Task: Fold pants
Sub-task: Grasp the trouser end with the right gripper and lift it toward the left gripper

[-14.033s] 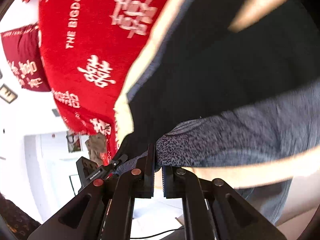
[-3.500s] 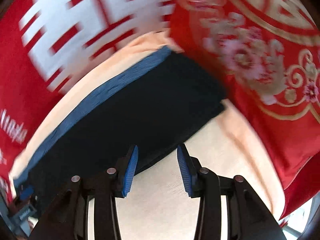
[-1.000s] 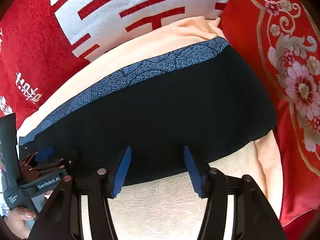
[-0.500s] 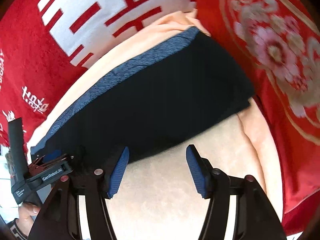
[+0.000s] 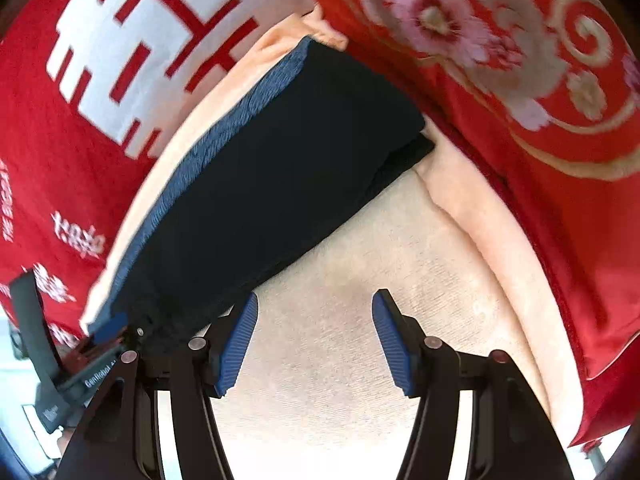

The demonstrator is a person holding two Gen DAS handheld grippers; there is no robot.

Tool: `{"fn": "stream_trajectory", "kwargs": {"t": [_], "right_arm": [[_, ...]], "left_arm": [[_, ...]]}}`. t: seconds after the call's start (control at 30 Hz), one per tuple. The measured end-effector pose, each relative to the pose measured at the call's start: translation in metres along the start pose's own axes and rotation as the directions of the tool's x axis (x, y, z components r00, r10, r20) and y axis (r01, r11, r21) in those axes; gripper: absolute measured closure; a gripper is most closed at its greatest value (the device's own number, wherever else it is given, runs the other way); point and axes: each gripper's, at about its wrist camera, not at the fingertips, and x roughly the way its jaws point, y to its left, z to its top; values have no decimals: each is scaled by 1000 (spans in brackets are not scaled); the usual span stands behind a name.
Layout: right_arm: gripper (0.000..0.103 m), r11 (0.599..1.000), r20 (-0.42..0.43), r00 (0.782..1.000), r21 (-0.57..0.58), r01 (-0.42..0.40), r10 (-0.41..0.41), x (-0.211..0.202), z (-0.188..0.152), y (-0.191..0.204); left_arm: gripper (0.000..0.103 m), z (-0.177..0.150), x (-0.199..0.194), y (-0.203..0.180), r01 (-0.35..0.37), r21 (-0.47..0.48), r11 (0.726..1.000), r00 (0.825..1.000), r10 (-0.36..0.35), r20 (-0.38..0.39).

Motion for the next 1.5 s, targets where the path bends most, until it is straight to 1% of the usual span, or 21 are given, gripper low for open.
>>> {"fn": "stream_trajectory", "kwargs": {"t": [0.1, 0.2, 0.27, 0.37, 0.47, 0.6, 0.73, 0.87, 0.97, 1.0, 1.07, 1.1, 1.13, 1.17, 1.2, 1.27, 1.33, 1.4, 1.43, 1.47, 1.5], "right_arm": [[39, 998, 30, 999, 42, -47, 46, -3, 2, -8], [39, 989, 60, 991, 75, -128, 124, -3, 3, -17], [39, 974, 76, 978, 100, -201, 194, 0, 3, -23], [39, 952, 90, 960, 134, -274, 264, 6, 4, -29], [39, 943, 91, 953, 147, -298, 287, 16, 4, -30], [39, 929, 129, 938, 147, -338, 321, 24, 3, -35], [39, 913, 205, 914, 145, -382, 350, 32, 13, -36], [37, 907, 278, 896, 145, -396, 347, 34, 20, -35], [36, 908, 303, 894, 159, -388, 329, 36, 26, -31], [39, 907, 293, 900, 177, -383, 323, 38, 30, -29], [73, 912, 248, 924, 219, -346, 291, 42, 35, -30], [89, 911, 224, 930, 234, -341, 290, 43, 38, -31], [89, 906, 225, 926, 234, -353, 303, 42, 39, -31], [89, 913, 220, 928, 214, -347, 301, 39, 39, -29], [89, 926, 220, 930, 172, -335, 296, 32, 40, -22], [89, 933, 229, 925, 130, -337, 303, 21, 40, -13], [89, 937, 240, 919, 82, -341, 313, 9, 40, 0], [89, 940, 247, 916, 45, -337, 317, 2, 40, 11], [89, 941, 246, 915, 31, -336, 319, -1, 40, 16], [89, 943, 236, 918, 25, -333, 318, -2, 40, 18], [89, 947, 218, 925, 13, -322, 312, 1, 39, 24]], "left_arm": [[1, 6, -2, -9, -3, 3, 1000, 1000, 3, 5], [1, 14, -2, -18, -6, -6, 1000, 1000, 6, 9], [1, 19, 4, -21, -8, -22, 1000, 1000, 9, 21], [1, 22, 13, -24, -36, -55, 998, 999, 37, 25], [1, 24, 33, -22, -64, -81, 995, 998, 63, -21], [1, 20, 43, -13, -21, -142, 990, 999, 17, -35], [1, 18, 44, -16, -30, -120, 992, 999, 28, -19], [1, 18, 46, -16, -22, -116, 993, 1000, 21, -13], [1, 17, 47, -15, -19, -105, 994, 1000, 18, -7], [1, 19, 47, -15, -19, -97, 995, 1000, 18, -10], [4, 22, 42, -15, -41, -85, 996, 999, 41, -7], [18, 24, 37, -14, -56, -81, 995, 998, 57, 6], [31, 26, 32, -14, -66, -70, 995, 997, 68, 24], [33, 29, 26, -13, -56, -59, 997, 998, 59, 37], [33, 30, 22, -12, -48, -57, 997, 997, 51, 52], [33, 34, 12, -14, -12, -39, 999, 995, 16, 100], [33, 37, 11, -23, 23, 1, 1000, 993, -23, 119], [33, 40, 22, -37, 53, 38, 998, 994, -56, 96], [33, 38, 34, -40, 59, 37, 998, 996, -61, 65], [33, 35, 45, -38, 79, 7, 997, 996, -79, 39], [33, 31, 48, -34, 106, -25, 994, 992, -104, 72]]}}
